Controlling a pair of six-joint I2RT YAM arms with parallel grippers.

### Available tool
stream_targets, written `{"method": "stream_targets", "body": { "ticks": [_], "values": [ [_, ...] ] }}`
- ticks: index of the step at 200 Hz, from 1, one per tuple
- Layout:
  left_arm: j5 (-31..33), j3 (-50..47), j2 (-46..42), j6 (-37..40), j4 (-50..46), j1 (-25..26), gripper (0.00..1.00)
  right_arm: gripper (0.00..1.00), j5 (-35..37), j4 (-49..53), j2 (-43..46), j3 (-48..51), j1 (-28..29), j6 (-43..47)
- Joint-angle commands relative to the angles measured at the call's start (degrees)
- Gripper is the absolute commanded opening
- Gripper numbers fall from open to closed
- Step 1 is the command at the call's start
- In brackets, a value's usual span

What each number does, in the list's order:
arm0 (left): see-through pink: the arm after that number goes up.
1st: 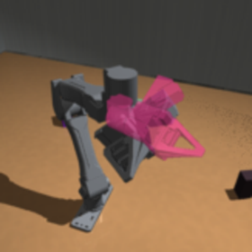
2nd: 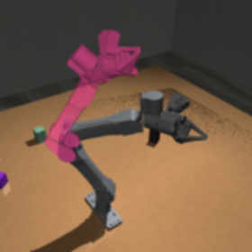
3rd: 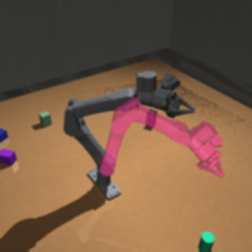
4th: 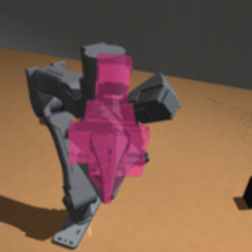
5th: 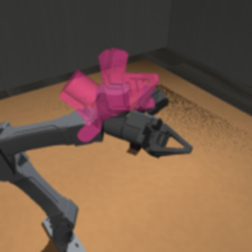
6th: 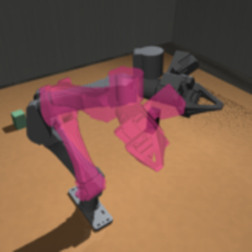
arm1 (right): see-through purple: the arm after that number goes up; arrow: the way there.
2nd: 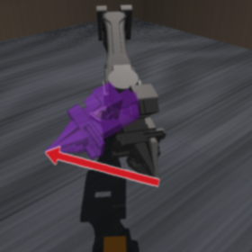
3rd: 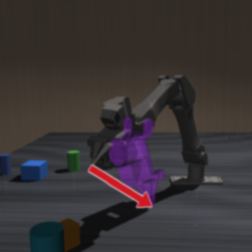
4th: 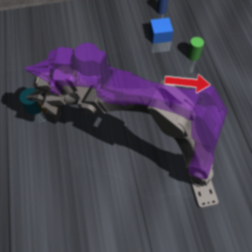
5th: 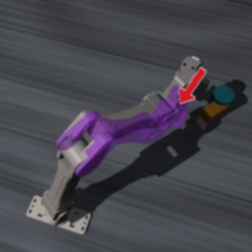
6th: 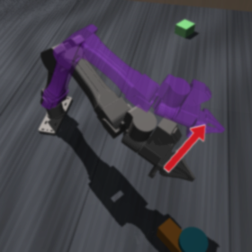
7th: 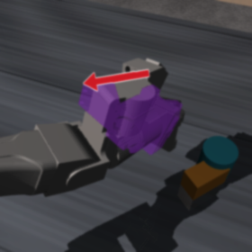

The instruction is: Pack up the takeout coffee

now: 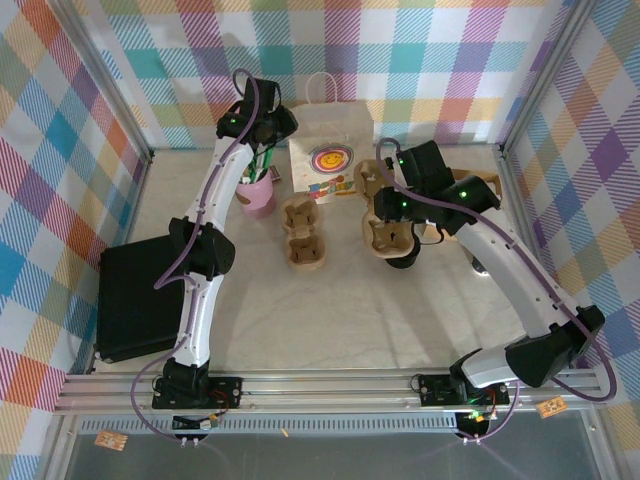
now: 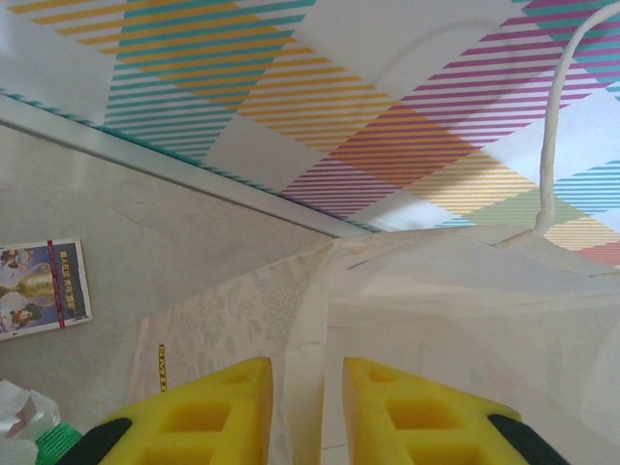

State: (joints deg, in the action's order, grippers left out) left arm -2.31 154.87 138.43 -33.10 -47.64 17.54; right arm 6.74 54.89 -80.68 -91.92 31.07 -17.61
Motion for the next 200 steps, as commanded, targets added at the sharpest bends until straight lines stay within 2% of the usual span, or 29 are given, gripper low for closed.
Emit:
{"method": "stream_targets", "body": {
  "ticks": [1, 42, 119, 200],
  "values": [
    [1.0, 1.3, -0.7, -0.4, 1.0, 0.5, 0.22, 0.0, 0.9, -0.8, -0.1, -0.3, -0.2, 1.7],
    [1.5, 1.3, -0.9, -0.4, 1.6, 0.5, 0.12, 0.0, 1.2, 0.0, -0.7, -1.9, -0.2, 1.9],
    [1.7, 1.2, -2.5, -3.5, 3.8, 0.5, 0.0, 0.0, 1.3, 0.8, -1.3, -2.8, -0.2, 1.8],
    [0.7, 1.2, -3.9, -8.1, 9.3, 0.6, 0.0, 0.0, 1.3, 0.5, -0.3, -2.4, -0.4, 2.5]
  ]
}}
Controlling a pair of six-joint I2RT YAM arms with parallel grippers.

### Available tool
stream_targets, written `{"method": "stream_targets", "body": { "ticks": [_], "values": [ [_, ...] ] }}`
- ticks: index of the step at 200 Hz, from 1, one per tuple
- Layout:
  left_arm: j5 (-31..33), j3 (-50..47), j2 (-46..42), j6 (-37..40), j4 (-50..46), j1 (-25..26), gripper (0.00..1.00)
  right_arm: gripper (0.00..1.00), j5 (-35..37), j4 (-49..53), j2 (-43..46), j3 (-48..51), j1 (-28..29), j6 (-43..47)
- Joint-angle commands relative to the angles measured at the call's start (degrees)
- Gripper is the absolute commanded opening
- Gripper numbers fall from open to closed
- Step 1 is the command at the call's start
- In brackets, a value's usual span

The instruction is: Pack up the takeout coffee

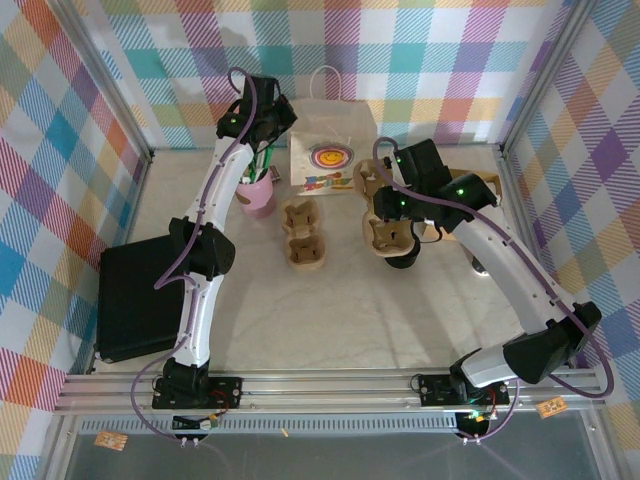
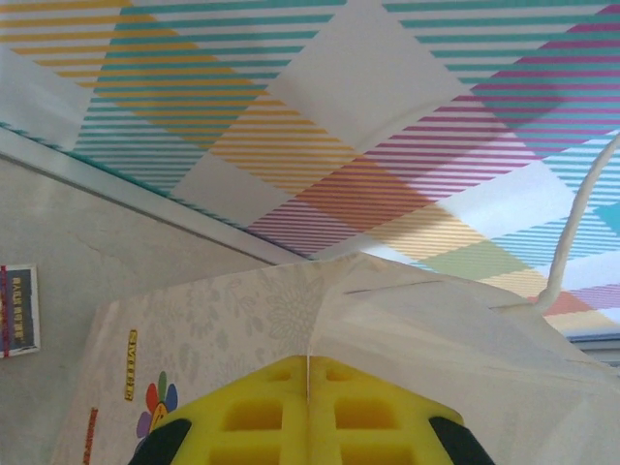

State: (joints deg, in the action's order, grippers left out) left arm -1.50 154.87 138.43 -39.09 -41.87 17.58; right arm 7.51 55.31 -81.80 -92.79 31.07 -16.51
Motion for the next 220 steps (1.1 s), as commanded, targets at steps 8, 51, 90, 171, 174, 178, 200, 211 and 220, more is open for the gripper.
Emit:
{"method": "stream_targets", "body": {
  "ticks": [8, 51, 90, 171, 174, 178, 200, 211, 220],
  "values": [
    [0.2, 1.2, -4.3, -2.3, 3.7, 0.6, 0.0, 0.0, 0.5, 0.2, 0.9, -1.6, -0.4, 1.6],
    [0.4, 1.2, -6.7, -3.2, 4.6, 0.8, 0.0, 0.0, 0.3, 0.0, 1.6, -1.6, -0.7, 1.8],
    [0.6, 1.0, -10.0, -3.3, 3.7, 1.0, 0.0, 0.0, -1.2, -0.5, 1.6, -2.2, -0.8, 2.3],
    [-0.2, -5.9, -20.6, -4.3, 2.1, 1.8, 0.0, 0.0, -3.4, 0.3, 3.0, -4.0, -0.9, 2.7],
    [-0.3, -6.2, -21.0, -4.4, 2.1, 1.9, 0.0, 0.0, -3.6, 0.3, 3.2, -4.0, -0.8, 2.7],
    [-0.3, -6.4, -21.4, -4.5, 2.0, 2.0, 0.0, 0.0, -3.8, 0.5, 3.2, -3.9, -0.8, 2.7],
    [-0.3, -7.4, -23.4, -4.8, 0.7, 2.6, 0.0, 0.0, -5.0, 1.0, 4.0, -4.0, -0.8, 2.5],
    [0.0, -7.8, -24.6, -5.0, 0.0, 2.8, 0.0, 0.0, -5.5, 1.3, 4.4, -4.1, -0.8, 2.5],
    [0.2, -8.2, -25.7, -5.4, -0.1, 3.0, 0.0, 0.0, -5.6, 1.8, 4.9, -4.2, -0.8, 2.2]
  ]
}}
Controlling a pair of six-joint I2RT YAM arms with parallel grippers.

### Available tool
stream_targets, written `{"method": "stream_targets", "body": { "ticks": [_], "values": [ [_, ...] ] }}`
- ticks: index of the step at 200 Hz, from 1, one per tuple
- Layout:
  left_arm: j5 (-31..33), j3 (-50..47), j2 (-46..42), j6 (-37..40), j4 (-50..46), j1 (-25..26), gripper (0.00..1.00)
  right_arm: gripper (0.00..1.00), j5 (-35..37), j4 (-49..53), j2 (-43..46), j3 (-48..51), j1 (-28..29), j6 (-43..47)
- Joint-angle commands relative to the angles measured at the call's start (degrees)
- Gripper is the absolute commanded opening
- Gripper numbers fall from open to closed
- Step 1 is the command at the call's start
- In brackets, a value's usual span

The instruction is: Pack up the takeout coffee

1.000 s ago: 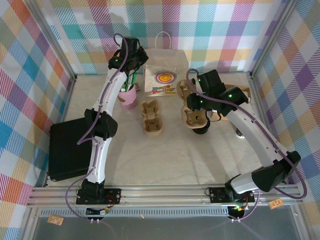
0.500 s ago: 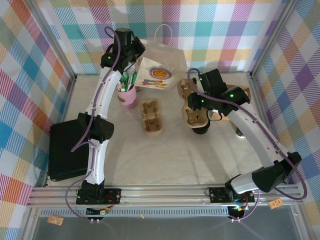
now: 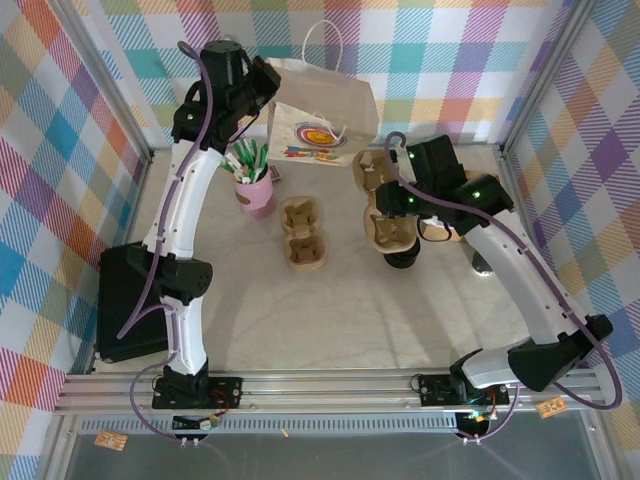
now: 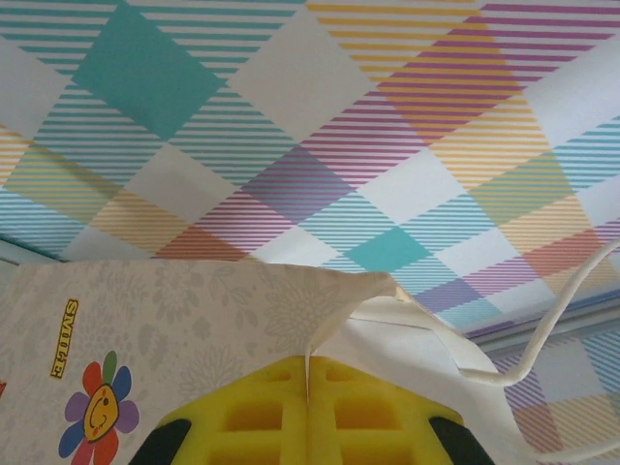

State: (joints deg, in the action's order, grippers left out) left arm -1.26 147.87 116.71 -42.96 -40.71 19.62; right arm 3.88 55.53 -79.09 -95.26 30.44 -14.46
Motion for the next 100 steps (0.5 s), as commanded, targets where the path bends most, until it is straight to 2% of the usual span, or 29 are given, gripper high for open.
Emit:
{"method": "stream_targets", "body": {
  "ticks": [1, 53, 100],
  "values": [
    [0.0, -1.3, -4.0, -1.5, -1.3, 0.9, 0.0, 0.0, -1.9, 1.6, 2.3, -1.7, -0.2, 0.1],
    [1.3, -4.5, -10.3, -5.1, -1.7, 1.4, 0.0, 0.0, -1.7, 6.1, 6.8, -0.6, -0.2, -2.1],
    [5.5, -4.5, -15.2, -10.6, -9.2, 1.3, 0.0, 0.0, -0.8, 8.3, 8.9, -0.2, -0.2, -3.9]
  ]
}}
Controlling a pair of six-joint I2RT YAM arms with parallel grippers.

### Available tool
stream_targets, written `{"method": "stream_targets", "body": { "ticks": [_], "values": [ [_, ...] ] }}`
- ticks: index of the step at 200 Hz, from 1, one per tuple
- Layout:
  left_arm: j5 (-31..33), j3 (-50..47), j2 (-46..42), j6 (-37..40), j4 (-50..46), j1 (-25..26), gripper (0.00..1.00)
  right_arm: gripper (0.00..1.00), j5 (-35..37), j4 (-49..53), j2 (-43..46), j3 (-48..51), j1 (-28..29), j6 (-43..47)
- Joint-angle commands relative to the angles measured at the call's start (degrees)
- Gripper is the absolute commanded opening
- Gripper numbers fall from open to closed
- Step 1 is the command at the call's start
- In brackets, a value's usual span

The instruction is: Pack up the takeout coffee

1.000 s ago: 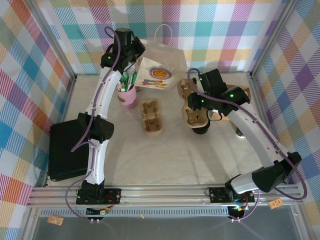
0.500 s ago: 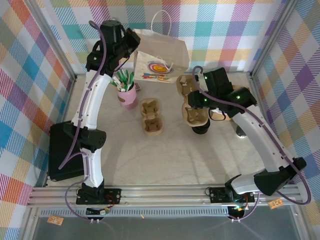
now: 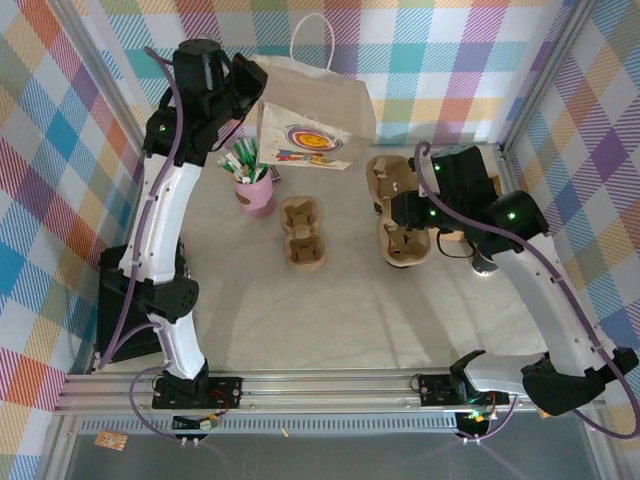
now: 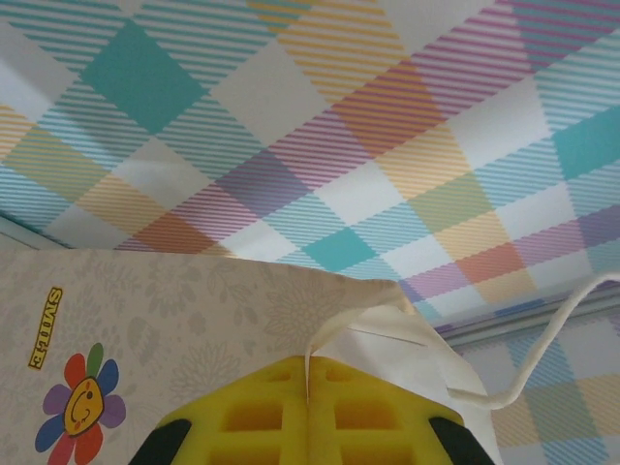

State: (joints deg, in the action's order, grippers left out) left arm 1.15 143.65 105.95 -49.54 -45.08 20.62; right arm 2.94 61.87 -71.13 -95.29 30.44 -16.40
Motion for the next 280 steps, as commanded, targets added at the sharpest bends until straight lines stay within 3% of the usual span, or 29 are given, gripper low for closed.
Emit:
{"method": "stream_targets", "body": {
  "ticks": [1, 36, 68, 148, 192, 280],
  "values": [
    [3.3, -0.2, -4.6, -4.1, -5.1, 0.3, 0.0, 0.0, 0.1, 1.9, 1.0, -0.2, -0.2, -2.0],
    [5.1, -3.3, -10.0, -7.6, -9.6, -0.4, 0.0, 0.0, 0.1, 1.6, 0.9, -0.4, -0.2, -4.0],
    [4.3, -11.8, -16.9, -11.4, -9.8, -1.1, 0.0, 0.0, -0.7, 0.5, 0.6, 0.7, -0.1, -6.5],
    [3.9, -47.9, -43.0, -21.6, -9.4, -2.7, 0.0, 0.0, -2.5, -3.6, -3.4, 4.8, -0.1, -8.1],
    [9.4, -65.1, -56.5, -26.6, -8.4, -1.5, 0.0, 0.0, -5.9, -6.4, -4.8, 6.3, -0.1, -4.4],
    [16.5, -74.0, -67.5, -24.7, -15.7, -0.7, 0.0, 0.0, -12.9, -10.1, -4.5, 7.6, -0.1, -2.7]
  ]
}}
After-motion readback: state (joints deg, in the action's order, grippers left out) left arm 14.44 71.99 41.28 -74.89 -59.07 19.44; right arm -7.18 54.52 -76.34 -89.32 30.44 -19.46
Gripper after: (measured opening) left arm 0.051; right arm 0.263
